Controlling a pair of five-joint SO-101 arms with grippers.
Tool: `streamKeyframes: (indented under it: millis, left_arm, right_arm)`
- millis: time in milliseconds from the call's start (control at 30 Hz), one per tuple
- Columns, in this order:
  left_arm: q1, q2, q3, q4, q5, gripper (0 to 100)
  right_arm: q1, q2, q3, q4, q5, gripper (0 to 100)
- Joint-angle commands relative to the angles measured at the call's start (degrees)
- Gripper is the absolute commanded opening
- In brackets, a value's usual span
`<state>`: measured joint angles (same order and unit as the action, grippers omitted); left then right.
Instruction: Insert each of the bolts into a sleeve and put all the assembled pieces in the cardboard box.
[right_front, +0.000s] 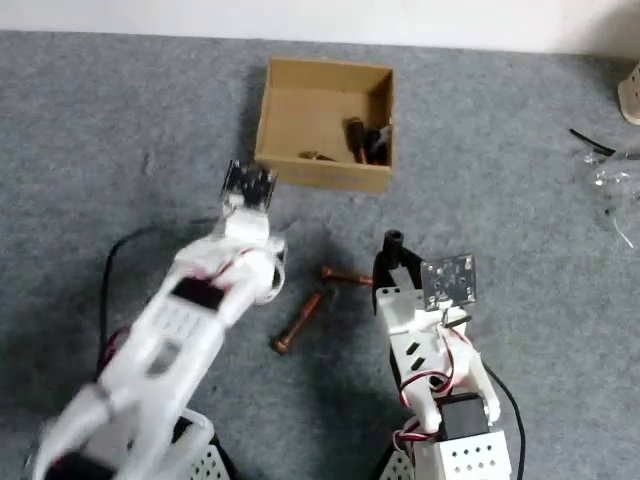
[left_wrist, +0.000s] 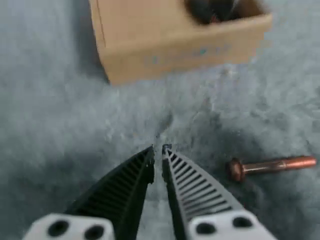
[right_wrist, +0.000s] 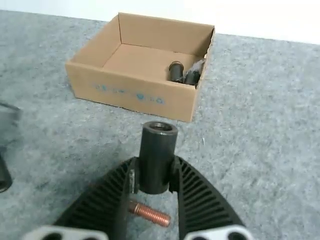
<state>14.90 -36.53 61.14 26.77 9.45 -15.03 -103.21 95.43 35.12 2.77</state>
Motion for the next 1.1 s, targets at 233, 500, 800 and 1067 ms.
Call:
streamKeyframes:
  millis: [233,500,800,1067]
  left_arm:
    - [10.1,17.8,-27.7,20.6,20.7,5]
    - [11.6,19.2,-28.4,15.3,35.2,5]
    - [14.8,31.3,-28.3,11.3,42.7,5]
    - [19.0,33.9,-29.0,11.3,44.8,5]
  right_arm:
    - [0.8,0.1,0.6,-2.5,2.0,0.5]
    - [1.5,0.0,0.6,-2.5,2.0,0.5]
    - [2.3,0.5,0.7,-4.5,2.0,0.5]
    - [2.3,0.2,0.7,-4.5,2.0,0.5]
